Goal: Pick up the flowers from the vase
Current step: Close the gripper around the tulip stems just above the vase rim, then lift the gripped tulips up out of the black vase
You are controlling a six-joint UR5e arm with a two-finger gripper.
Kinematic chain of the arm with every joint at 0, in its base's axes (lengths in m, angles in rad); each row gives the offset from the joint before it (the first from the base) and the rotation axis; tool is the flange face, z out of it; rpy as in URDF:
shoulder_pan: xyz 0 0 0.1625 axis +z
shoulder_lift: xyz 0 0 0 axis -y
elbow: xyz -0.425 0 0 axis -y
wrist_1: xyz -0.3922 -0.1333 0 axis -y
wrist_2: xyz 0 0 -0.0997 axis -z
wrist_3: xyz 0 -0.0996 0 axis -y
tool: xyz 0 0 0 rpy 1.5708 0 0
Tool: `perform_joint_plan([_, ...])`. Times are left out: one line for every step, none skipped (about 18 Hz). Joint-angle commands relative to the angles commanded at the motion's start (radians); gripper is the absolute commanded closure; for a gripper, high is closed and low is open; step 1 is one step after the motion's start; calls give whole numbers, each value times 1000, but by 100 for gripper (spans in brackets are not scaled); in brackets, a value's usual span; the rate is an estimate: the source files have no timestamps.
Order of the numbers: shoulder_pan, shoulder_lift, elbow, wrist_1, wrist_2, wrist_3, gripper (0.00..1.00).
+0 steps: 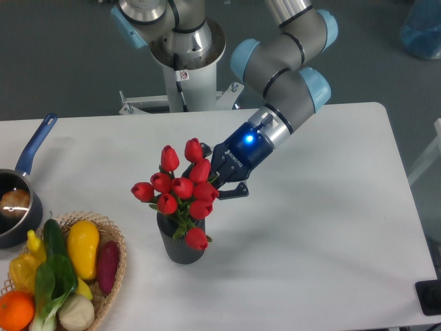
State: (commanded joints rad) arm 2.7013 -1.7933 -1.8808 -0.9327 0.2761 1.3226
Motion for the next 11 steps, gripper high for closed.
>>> perform_joint_plan([0, 8, 8, 0, -2, -25, 100])
perform_joint_plan([0, 15, 17, 2, -5, -46, 100])
perform_joint_plan([2, 23, 31, 2, -6, -68, 100])
perform_joint_plan([3, 29, 44, 2, -8, -95, 100])
perform_joint_plan([3, 37, 55, 2, -12, -127, 100])
perform_joint_plan([2, 43, 64, 3, -21, -152, 100])
perform_joint_plan([2, 51, 75, 3, -31, -170, 100])
perform_joint_plan([3, 55, 81, 3, -37, -187, 100])
perform_joint_plan([2, 61, 89, 5, -49, -206, 100])
perform_joint_plan([3, 66, 100, 5, -63, -223, 100])
perform_joint_plan([6, 68, 110, 5, -72, -236, 100])
